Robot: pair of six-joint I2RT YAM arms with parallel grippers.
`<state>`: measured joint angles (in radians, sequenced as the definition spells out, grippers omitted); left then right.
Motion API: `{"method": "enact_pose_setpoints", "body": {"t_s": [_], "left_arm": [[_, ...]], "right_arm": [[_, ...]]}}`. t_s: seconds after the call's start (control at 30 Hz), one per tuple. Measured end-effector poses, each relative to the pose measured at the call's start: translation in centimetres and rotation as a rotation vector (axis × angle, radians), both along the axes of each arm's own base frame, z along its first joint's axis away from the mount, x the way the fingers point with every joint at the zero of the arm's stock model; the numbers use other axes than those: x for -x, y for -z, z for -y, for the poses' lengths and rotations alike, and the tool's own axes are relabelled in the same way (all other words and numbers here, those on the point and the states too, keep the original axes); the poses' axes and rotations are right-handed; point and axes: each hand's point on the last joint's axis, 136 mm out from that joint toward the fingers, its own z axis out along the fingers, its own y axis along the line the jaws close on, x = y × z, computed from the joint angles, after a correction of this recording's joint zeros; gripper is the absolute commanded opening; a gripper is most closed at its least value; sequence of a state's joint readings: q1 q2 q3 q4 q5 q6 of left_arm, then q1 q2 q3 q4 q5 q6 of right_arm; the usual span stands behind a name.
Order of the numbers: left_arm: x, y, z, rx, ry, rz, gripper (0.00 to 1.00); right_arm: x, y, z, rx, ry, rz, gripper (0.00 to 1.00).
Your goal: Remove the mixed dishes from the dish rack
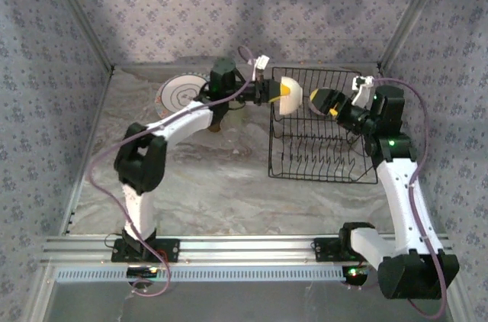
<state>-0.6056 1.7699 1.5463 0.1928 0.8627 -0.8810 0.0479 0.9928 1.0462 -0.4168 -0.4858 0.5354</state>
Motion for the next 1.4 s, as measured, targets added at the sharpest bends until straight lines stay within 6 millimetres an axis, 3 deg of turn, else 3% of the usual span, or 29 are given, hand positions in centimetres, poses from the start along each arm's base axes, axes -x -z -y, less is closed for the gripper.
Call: {"method": "enact_pose_setpoints", "body": {"t_s": [0.13, 0.2, 0.27, 0.47, 0.67, 0.8, 1.07, 1.4], "left_arm": [[2.5, -4.9, -4.8, -0.126, -0.147, 0.149, 0.00], [3.6, -6.0, -7.2, -0.199, -0.219, 0.202, 0.00], [4.6, -5.7, -9.7, -0.297, -0.288, 0.226, 0.00], [6.6, 1.0, -16.6, -0.702, -0.413, 0.152, 0.00], [8.2, 8.0, -20.8, -1.009, -0.406, 0.047, 0.00], [9.0, 11.2, -21.0, -1.103, -0.335, 0.045, 0.00], [9.9, 17.8, -20.1, -1.251, -0.072, 0.188, 0.00], [10.4, 22.2, -19.8, -1.332, 0.240, 0.518, 0.00]], "right_arm": [[0.4, 1.6, 0.0, 0.135, 0.019, -0.019, 1.00], [0.5, 2.1, -0.1, 0.191, 0.025, -0.016, 1.00], [0.7, 2.1, -0.4, 0.238, 0.024, 0.002, 0.99], [1.2, 2.6, -2.9, 0.335, -0.045, 0.086, 1.00], [1.9, 5.1, -5.6, 0.368, -0.145, 0.129, 1.00], [2.8, 6.2, -6.5, 0.387, -0.193, 0.159, 1.00], [3.9, 6.3, -6.5, 0.374, -0.207, 0.234, 1.00], [4.4, 7.1, -7.3, 0.346, -0.258, 0.236, 1.00]]}}
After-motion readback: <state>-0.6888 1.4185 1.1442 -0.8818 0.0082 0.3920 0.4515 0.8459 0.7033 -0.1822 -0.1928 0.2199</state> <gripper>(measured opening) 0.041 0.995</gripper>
